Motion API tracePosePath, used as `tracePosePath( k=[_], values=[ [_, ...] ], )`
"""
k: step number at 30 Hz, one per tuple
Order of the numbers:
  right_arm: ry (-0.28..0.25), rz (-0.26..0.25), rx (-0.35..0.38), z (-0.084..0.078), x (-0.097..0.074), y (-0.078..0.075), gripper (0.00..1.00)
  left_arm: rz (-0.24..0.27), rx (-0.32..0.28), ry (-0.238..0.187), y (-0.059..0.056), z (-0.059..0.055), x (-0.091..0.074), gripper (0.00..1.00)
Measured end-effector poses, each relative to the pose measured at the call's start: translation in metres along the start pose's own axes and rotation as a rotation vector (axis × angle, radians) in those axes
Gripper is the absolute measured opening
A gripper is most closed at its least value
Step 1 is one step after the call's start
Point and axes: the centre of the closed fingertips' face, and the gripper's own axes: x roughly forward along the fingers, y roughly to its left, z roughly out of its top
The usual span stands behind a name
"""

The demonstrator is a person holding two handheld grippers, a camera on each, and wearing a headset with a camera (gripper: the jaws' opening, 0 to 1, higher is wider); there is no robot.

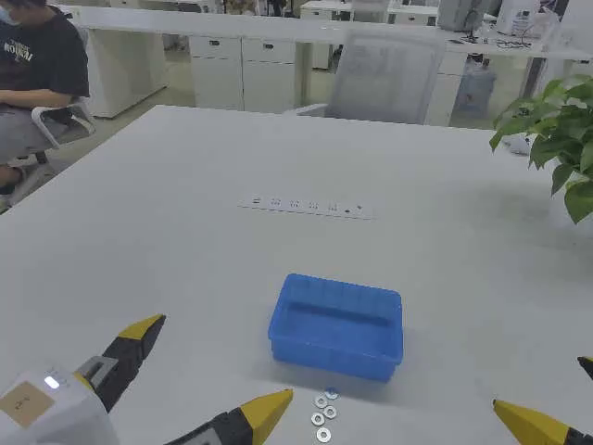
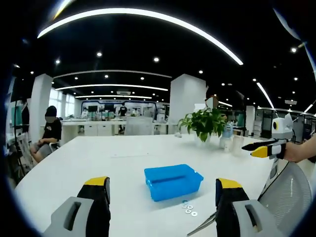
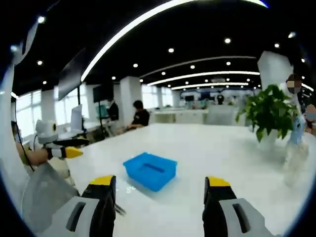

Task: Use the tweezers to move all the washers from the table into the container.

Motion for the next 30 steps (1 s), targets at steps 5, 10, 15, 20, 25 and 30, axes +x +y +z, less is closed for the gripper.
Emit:
tracePosePath(
  k=[5, 10, 15, 20, 25, 30],
  values=[
    [0.007, 0.005, 0.0, -0.0013, 0.0007, 0.0008, 0.64, 0.007, -0.005, -0.005, 0.0007, 0.0014, -0.0006, 0.86],
    [0.008, 0.003, -0.003, -0.0015, 0.0002, 0.0008, 0.63, 0.001, -0.007, 0.001, 0.0003, 0.0001, -0.0004, 0.86],
    [0.017, -0.001, -0.007, -0.0034, 0.0, 0.0003, 0.63, 0.001, -0.005, -0.005, 0.0001, 0.0011, -0.0009, 0.85],
    [0.021, -0.001, -0.014, -0.0037, 0.0001, 0.0015, 0.62, 0.004, -0.01, -0.003, 0.0004, 0.0008, -0.0013, 0.85],
    [0.03, -0.004, -0.013, -0.0056, -0.0003, 0.0006, 0.62, 0.002, -0.012, -0.001, -0.0006, 0.0004, -0.0017, 0.85],
    [0.033, -0.007, -0.02, -0.0059, -0.0003, 0.001, 0.61, 0.0, -0.011, -0.001, -0.0012, 0.0005, -0.0017, 0.85]
  ],
)
